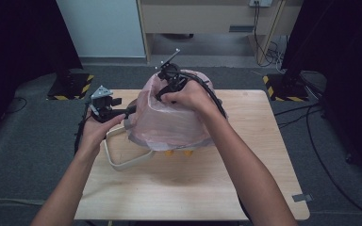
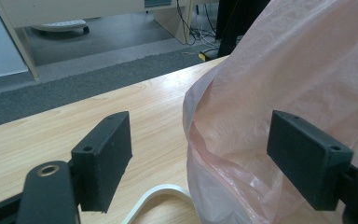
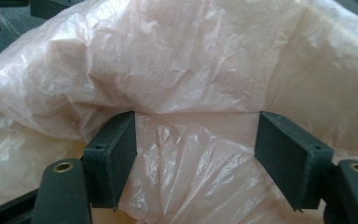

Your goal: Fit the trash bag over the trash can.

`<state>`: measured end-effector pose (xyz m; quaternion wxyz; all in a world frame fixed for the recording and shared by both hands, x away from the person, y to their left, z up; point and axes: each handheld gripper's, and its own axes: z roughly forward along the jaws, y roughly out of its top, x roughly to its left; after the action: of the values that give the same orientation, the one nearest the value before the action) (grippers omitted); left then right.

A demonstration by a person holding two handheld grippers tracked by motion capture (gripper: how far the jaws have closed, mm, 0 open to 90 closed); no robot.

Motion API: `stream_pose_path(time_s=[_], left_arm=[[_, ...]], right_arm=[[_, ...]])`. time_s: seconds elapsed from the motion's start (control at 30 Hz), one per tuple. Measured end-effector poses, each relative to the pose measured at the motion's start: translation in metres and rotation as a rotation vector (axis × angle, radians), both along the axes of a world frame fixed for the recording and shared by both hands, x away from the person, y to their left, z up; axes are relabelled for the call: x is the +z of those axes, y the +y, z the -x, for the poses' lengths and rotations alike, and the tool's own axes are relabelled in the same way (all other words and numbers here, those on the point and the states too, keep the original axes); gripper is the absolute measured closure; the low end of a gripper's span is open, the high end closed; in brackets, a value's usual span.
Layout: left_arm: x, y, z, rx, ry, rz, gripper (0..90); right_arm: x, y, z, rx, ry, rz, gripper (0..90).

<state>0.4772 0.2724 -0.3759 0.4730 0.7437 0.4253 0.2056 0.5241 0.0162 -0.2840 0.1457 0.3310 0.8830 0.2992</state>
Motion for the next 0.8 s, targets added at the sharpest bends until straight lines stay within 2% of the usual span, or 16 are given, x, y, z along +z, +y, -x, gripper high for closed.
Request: stream_pose_path(time_s=[0.27,0.43,0.8], left_arm=[[-0.0005,0.0001,0.0003,-0.001,-0.001,-0.004,20.8],[-0.0010,0.0025,0.0006,0.002,0.002,-0.005,20.6],[-0.0016,0.0050,0.0008,0.004,0.008,-0.011,20.5]], right_arm=[[-0.0032,0.0022,-0.0007,0.010,0.026,0.009,28.4],[-0.0020,0.0015,0.0001,0.018,0.024,0.012,28.3],[0.0051,-0.0025,0.0039,0.025,0.024,-0.016,27.2]])
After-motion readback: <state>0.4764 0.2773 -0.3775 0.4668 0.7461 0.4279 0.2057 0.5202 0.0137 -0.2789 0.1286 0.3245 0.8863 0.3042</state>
